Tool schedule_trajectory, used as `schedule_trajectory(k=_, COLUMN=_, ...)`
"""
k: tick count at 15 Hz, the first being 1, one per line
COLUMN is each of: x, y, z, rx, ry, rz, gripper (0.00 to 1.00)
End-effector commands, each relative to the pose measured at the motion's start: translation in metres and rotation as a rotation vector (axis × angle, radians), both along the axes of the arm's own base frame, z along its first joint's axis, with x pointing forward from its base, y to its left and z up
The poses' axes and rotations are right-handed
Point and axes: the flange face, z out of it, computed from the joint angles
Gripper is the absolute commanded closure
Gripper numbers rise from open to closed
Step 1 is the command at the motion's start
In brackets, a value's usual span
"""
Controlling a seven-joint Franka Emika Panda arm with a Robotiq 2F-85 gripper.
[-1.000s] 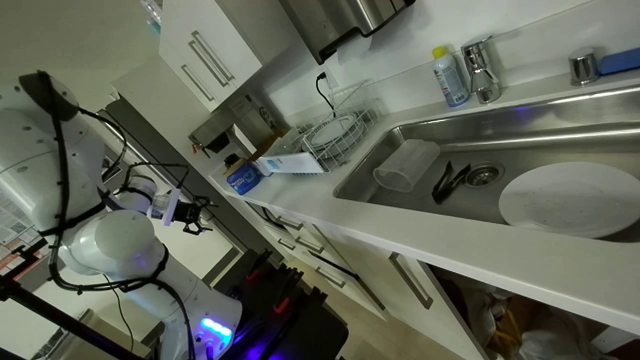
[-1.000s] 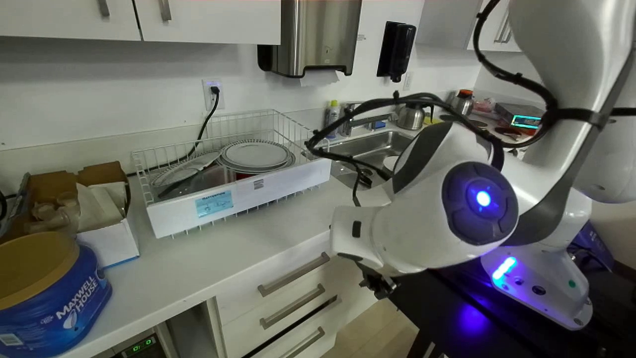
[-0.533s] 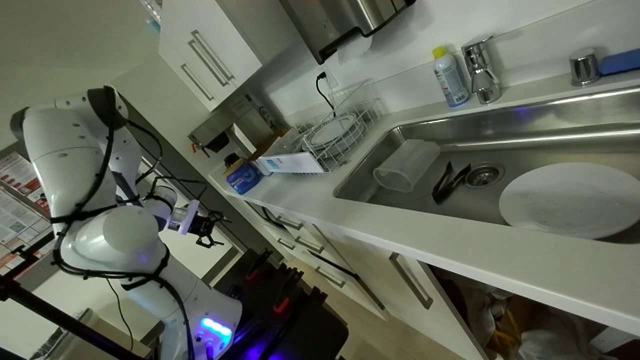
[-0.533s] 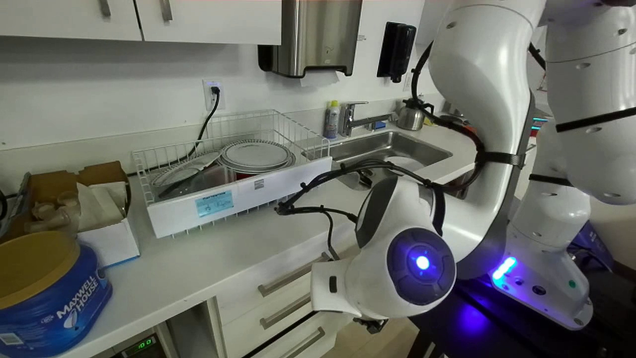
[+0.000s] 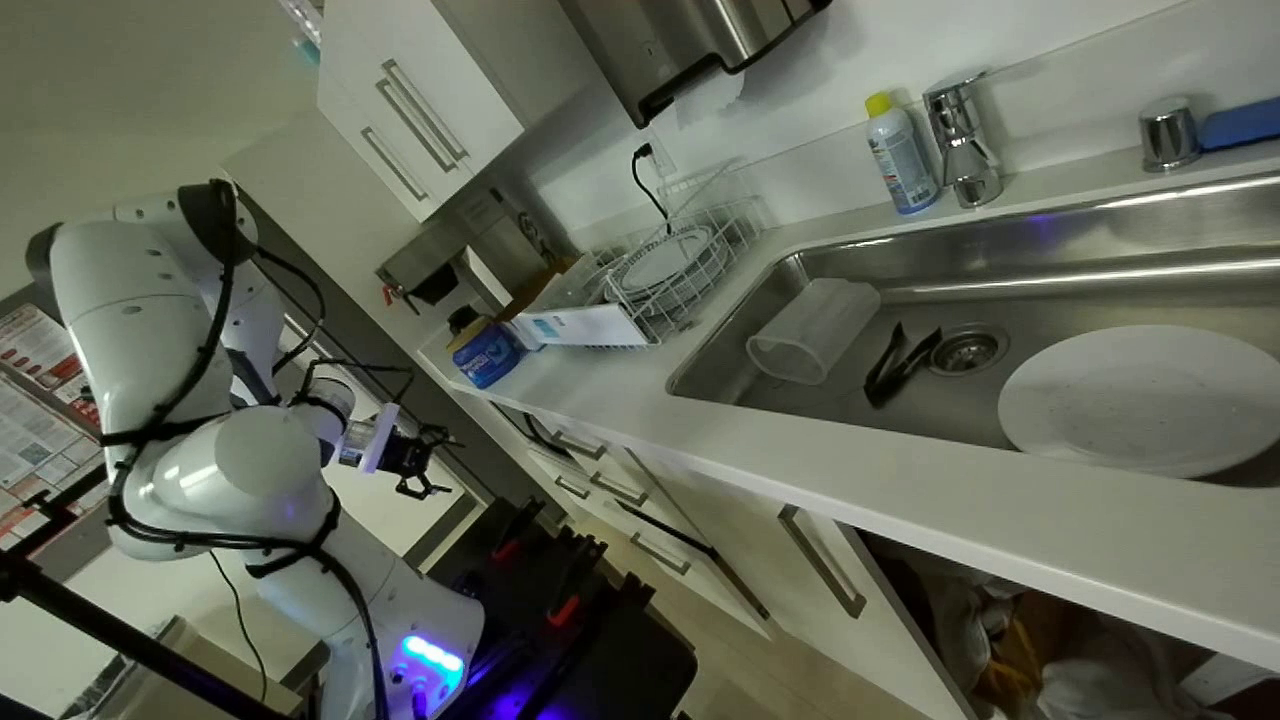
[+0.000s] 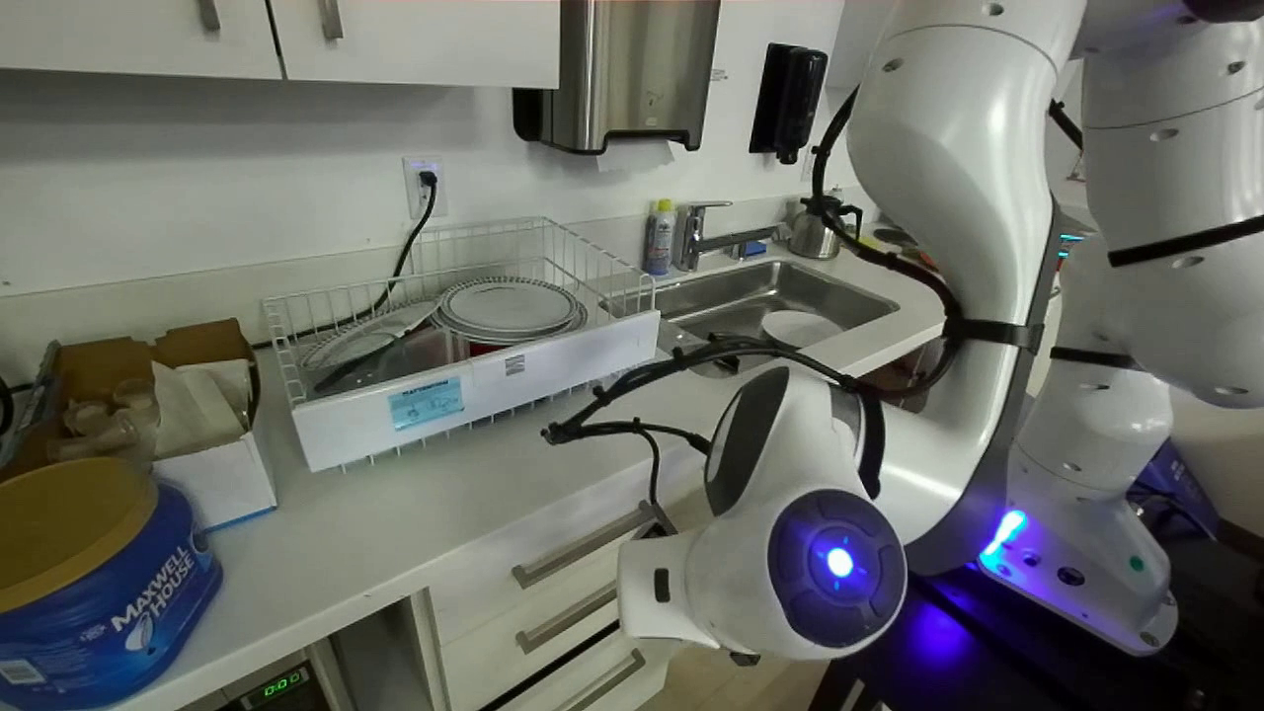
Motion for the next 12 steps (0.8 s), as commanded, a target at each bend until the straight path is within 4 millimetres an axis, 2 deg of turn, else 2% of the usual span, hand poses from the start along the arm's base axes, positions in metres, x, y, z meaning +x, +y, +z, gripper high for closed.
schedule_trajectory(k=1, x=-0.024, y=0.004, z=-0.014, rx=-0.029, ry=-0.139, rz=0.038, gripper=0.00)
schedule_trajectory(k=5, x=-0.054, y=0.006, z=-0.041, rx=0.029, ry=-0.327, rz=0.039, gripper=0.00)
schedule_trajectory(k=7, x=-0.060, y=0.003, z=-0.062, rx=0.080, ry=-0.387, rz=0.001, gripper=0.00)
schedule_trajectory(k=12, x=-0.041, y=-0.013, z=-0.121, rx=0.229, ry=-0.574, rz=-0.121, gripper=0.00)
